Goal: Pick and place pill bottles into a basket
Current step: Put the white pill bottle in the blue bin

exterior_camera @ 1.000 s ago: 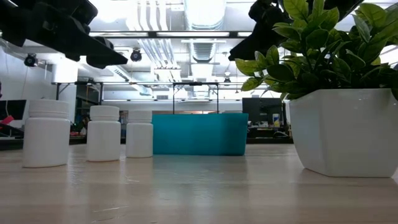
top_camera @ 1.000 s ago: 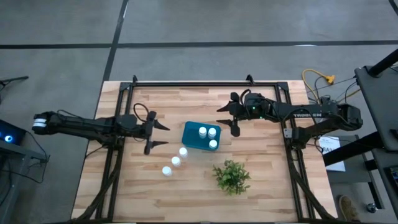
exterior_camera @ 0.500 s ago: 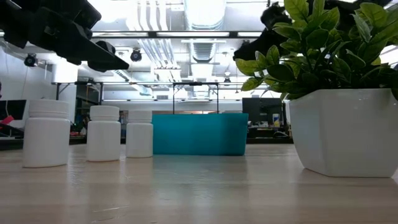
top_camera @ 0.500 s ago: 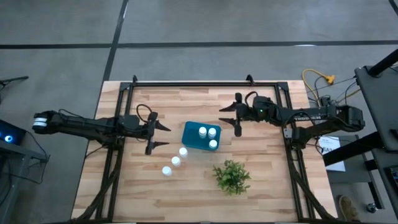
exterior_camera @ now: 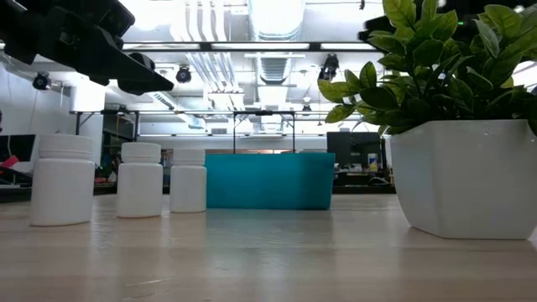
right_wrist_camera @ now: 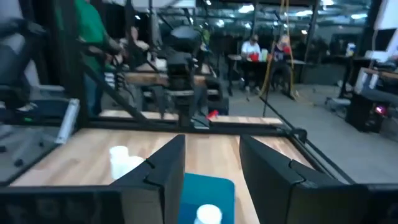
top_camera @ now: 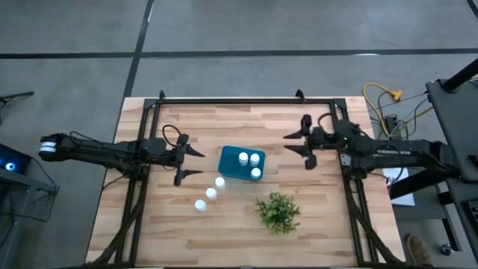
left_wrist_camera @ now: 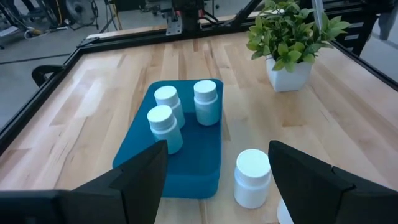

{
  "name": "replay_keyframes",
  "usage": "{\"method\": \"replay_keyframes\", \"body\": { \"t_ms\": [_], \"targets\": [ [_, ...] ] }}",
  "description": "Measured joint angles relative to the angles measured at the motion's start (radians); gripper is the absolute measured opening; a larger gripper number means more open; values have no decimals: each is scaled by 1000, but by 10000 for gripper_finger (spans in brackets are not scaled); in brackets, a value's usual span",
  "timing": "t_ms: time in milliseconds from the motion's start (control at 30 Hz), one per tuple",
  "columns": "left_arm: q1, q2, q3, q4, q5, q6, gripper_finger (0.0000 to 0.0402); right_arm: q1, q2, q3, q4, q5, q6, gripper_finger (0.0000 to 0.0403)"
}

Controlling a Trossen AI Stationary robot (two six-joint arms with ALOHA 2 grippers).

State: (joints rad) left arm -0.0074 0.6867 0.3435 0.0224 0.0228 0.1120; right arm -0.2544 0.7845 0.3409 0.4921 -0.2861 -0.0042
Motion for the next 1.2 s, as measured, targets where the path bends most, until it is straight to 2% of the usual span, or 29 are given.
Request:
{"method": "replay_keyframes", "body": {
  "t_ms": [233, 367, 433, 800, 1200],
  "targets": [
    [0, -1, 1, 21, 0, 0, 261, 1, -174, -107, -44, -9, 55, 136],
    [0, -2, 2, 22, 0, 0, 261, 1, -230, -148, -51, -126, 80, 133],
    [0, -2, 2, 22, 0, 0, 261, 2, -256, -165, -51, -153, 94, 131],
    [0, -1, 2, 22, 0, 0, 261, 2, -350, -261, -48, -132, 103, 111],
    [0, -1, 2, 23, 0, 0, 261, 1, -396, -299, -79, -125, 86, 83]
  ]
}}
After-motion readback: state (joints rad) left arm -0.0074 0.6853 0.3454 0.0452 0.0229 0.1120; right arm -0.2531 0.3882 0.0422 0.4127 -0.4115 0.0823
